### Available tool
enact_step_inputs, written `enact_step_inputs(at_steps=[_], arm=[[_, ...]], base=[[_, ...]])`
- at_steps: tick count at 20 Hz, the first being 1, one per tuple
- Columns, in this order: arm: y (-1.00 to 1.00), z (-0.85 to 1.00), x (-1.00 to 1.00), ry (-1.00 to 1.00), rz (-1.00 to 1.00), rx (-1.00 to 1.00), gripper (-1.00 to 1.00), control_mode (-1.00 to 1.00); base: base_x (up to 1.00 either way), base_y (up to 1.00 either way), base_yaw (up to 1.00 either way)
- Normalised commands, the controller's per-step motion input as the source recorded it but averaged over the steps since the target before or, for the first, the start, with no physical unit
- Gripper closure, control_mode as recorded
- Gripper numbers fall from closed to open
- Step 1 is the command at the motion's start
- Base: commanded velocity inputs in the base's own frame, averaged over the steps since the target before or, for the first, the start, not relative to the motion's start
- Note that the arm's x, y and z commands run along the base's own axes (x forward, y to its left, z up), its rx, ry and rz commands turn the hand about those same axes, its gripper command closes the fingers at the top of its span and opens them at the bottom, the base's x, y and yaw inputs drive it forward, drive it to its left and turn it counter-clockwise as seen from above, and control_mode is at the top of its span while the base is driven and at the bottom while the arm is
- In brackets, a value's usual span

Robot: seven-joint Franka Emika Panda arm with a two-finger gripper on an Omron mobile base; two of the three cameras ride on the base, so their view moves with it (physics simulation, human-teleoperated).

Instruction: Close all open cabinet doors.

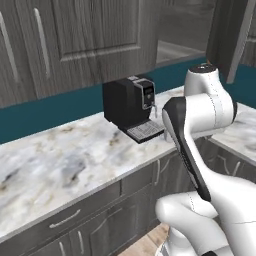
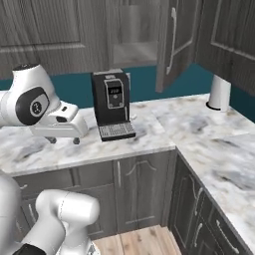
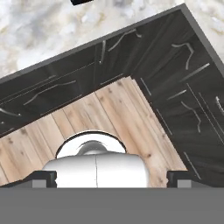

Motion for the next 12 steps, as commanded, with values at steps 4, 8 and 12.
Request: enact_step_inputs(at_steps=[4,8,12], arm=[[0.0,0.0,0.0,0.0,0.0,0.0,-1.0,1.0],[0.0,0.0,0.0,0.0,0.0,0.0,-1.0,1.0],[0.0,0.0,0.0,0.0,0.0,0.0,-1.0,1.0]], base=[[0.09,-0.69,-0.01],[0.08,-0.47,0.0],[0.17,-0.27,0.01]])
